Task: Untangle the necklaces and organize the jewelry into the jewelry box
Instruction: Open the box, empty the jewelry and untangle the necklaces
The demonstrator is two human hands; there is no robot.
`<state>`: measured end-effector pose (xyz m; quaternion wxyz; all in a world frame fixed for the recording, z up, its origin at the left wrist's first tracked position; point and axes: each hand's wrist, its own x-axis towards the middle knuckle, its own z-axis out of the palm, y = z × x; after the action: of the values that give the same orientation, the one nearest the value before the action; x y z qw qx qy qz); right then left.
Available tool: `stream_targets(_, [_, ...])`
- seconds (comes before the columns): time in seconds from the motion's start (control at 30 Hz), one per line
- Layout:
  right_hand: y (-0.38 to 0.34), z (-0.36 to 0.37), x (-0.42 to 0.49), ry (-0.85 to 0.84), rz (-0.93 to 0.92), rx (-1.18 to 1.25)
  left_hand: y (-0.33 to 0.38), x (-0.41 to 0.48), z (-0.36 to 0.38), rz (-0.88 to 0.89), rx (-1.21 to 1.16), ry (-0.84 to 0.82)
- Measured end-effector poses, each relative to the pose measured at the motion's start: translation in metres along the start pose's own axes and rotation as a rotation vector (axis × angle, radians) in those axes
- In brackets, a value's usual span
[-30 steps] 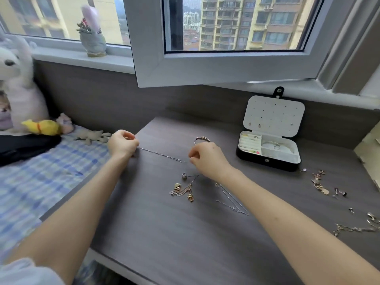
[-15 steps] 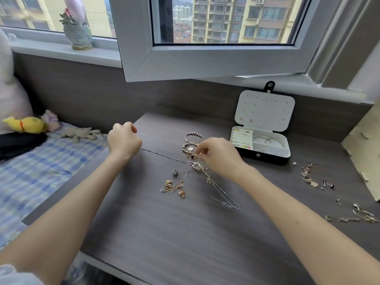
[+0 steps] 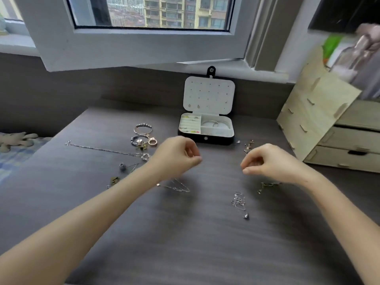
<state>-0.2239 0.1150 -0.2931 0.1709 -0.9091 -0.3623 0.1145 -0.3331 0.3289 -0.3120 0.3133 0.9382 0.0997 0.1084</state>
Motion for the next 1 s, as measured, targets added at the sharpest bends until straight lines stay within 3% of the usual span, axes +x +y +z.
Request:
stream_targets(0.13, [0.020,-0.003,-0.020,-0.073,0.051,-0.044,0.038,-0.008,0.031,0.119,0.035,-0.214])
stream_targets(0.3, [0.011,0.000,-0.033,-0.136,-0.058,-0.014,0.051,-0.010,0.052,0.146,0.076,-0.323])
stream_targets(0.57, [-0.012,0.018,-0.048,-0.213,-0.114,-0.186,0.043,-0.012,0.050,0.097,0.044,-0.314])
stream_targets(1.0, [-0.013,0.021,-0.046,-0.233,-0.240,-0.124,0.029,-0.016,0.041,0.063,-0.135,-0.269])
